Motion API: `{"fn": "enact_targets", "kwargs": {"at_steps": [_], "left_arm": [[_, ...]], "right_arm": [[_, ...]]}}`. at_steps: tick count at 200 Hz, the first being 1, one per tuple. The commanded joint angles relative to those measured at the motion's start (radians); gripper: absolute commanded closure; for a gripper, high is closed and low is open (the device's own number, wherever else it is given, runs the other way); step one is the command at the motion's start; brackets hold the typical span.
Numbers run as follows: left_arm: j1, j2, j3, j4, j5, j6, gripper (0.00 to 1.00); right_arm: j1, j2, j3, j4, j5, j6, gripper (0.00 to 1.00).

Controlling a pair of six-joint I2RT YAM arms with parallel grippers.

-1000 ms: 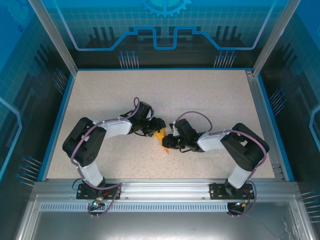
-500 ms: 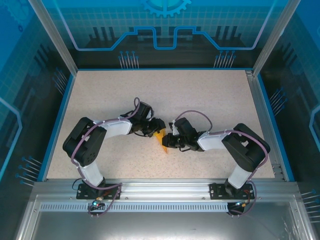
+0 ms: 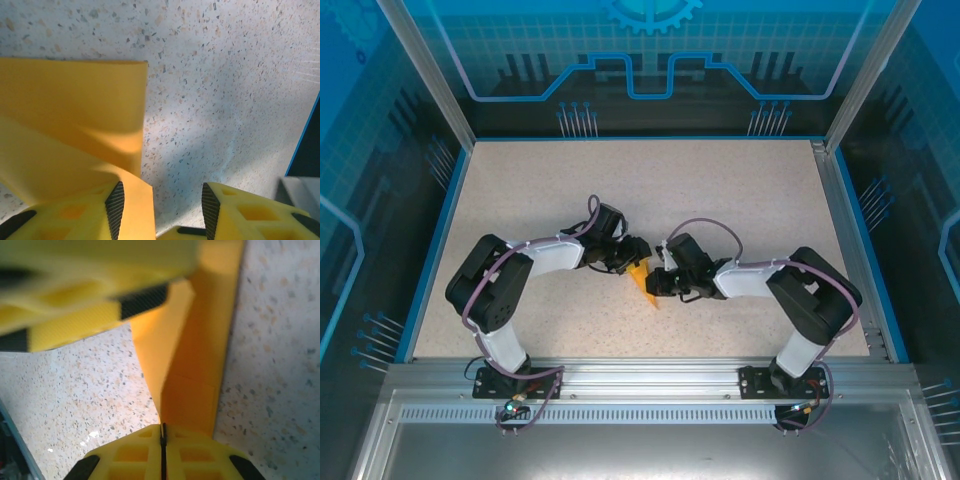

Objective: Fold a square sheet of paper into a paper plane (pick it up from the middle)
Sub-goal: Fold the wing for the fifth time at the center of the table.

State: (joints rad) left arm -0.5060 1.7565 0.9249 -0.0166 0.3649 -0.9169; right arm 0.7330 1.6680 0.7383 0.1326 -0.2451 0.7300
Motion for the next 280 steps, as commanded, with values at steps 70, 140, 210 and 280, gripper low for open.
{"fn": "enact_targets", "kwargs": {"at_steps": [70,140,210,280], "left_arm": [[-0.002,-0.066,-0.054,0.019,-0.048,-0.039,0.44],[-0.002,-0.097,-0.088,0.031,-0.064,-0.046,0.44],[-0.002,-0.098,-0.089,0.032,-0.056,-0.043,0.44],[-0.002,-0.106,-0.093,0.025,-0.060,-0.039,0.44]], "right_arm": [[0.123,-0.014,0.148,-0.331,0.237,-0.270,0.89],[0.071,0.001,0.026,-0.074,0.051,-0.116,0.86],[0.011,0.037,-0.007,0.082,-0.054,-0.014,0.81],[-0.001,0.075,-0.003,0.092,-0.096,-0.012,0.93]]}}
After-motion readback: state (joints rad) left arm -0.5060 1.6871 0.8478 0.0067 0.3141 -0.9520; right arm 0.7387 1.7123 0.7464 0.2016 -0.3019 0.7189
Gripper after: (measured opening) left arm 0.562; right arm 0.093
